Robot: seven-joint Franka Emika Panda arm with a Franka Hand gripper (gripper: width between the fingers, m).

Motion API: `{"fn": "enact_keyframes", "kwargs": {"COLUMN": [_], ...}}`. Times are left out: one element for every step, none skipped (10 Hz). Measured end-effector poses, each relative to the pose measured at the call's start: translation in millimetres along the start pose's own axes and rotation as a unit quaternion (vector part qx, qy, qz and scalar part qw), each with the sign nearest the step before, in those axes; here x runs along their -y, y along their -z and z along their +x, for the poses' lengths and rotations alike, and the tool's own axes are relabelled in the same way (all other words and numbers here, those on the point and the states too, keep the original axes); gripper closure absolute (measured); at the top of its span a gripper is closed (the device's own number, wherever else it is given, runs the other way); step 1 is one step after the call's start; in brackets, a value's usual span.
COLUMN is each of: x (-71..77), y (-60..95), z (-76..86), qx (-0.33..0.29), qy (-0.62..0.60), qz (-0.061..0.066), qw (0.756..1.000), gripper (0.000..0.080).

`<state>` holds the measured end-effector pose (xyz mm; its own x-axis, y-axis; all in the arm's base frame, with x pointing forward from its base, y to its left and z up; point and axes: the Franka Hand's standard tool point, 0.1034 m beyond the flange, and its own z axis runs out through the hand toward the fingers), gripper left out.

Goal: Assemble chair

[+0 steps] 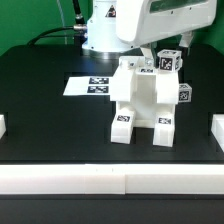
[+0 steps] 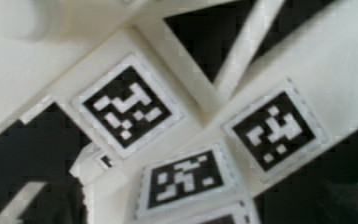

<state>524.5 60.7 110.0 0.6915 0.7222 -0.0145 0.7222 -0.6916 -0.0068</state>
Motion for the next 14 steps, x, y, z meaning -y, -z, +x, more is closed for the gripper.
{"fn": "enact_keyframes", "kwargs": {"x": [-0.8, -1.1, -1.1, -1.1, -1.1, -1.1, -1.1, -1.0, -0.7, -0.1, 0.4, 0.7, 1.2, 1.7], "y": [-0.1, -0.2, -0.2, -0.3, -0.3, -0.3, -0.3, -0.4, -0.4, -0.7, -0.9, -0.9, -0.9, -0.9], "z": [-0.8, -1.3, -1.4, -1.5, -1.6, -1.6, -1.6, -1.5, -1.4, -1.4, -1.1, -0.9, -0.4, -0.1], "qx": [0.001, 0.001, 0.001, 0.001, 0.001, 0.001, 0.001, 0.001, 0.0, -0.001, 0.0, 0.0, -0.001, -0.002], "qy": [0.011, 0.005, 0.005, 0.005, -0.003, -0.012, -0.013, -0.055, -0.094, -0.166, -0.225, -0.269, -0.316, -0.371], "qz": [0.0, 0.0, 0.0, 0.0, 0.0, 0.0, 0.0, 0.0, 0.001, 0.003, 0.004, 0.005, 0.006, 0.01], "qw": [1.0, 1.0, 1.0, 1.0, 1.0, 1.0, 1.0, 0.998, 0.996, 0.986, 0.974, 0.963, 0.949, 0.929], "gripper": [0.015, 0.0177, 0.0177, 0.0367, 0.0516, 0.0516, 0.0514, 0.0514, 0.0514, 0.0514, 0.0514, 0.0514, 0.0514, 0.0514]}}
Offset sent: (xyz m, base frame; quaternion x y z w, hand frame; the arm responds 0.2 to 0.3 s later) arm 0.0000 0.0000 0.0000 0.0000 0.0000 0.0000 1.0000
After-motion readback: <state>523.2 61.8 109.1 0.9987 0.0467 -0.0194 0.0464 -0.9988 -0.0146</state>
